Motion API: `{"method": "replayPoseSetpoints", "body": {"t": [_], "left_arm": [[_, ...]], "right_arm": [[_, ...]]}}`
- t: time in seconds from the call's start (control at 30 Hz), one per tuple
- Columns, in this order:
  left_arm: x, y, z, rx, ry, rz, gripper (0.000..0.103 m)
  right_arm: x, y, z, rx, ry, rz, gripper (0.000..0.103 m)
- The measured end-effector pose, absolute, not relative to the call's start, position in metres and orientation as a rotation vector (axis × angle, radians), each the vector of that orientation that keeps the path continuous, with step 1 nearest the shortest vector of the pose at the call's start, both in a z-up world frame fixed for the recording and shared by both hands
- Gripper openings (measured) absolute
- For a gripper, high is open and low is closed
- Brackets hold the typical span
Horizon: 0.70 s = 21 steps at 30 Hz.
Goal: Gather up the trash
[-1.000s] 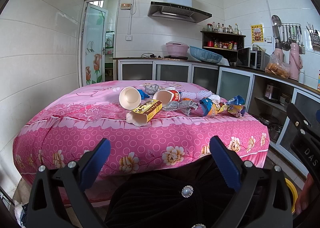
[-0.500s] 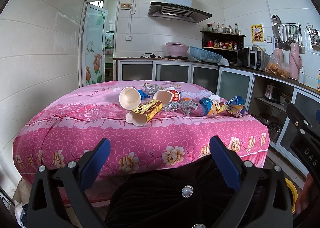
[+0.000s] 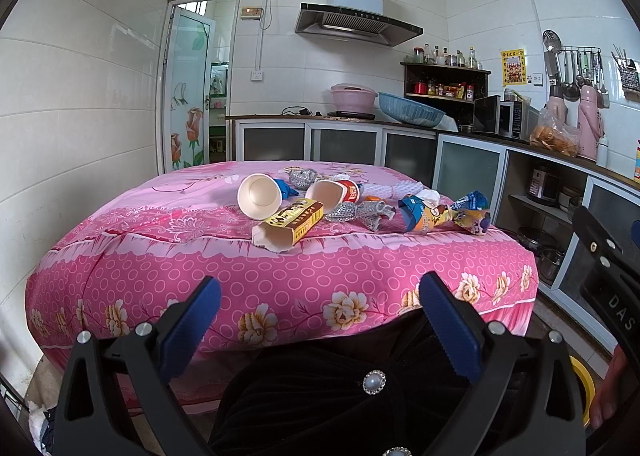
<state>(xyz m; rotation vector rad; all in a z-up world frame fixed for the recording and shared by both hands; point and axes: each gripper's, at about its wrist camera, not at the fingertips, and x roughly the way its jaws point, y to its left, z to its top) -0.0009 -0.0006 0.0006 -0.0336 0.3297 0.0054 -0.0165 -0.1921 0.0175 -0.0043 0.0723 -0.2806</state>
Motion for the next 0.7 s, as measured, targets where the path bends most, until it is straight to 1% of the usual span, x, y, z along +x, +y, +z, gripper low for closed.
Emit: {"method": "replayPoseSetpoints", "body": {"t": [0.7], "left_arm": [[-0.0006,0.0001,0.0002,-0.035,0.332,0.008,0.095]], "right_arm": [[-0.0157,-0.1949,0.0164,0.0,0.072,-0.285,0.095]]}}
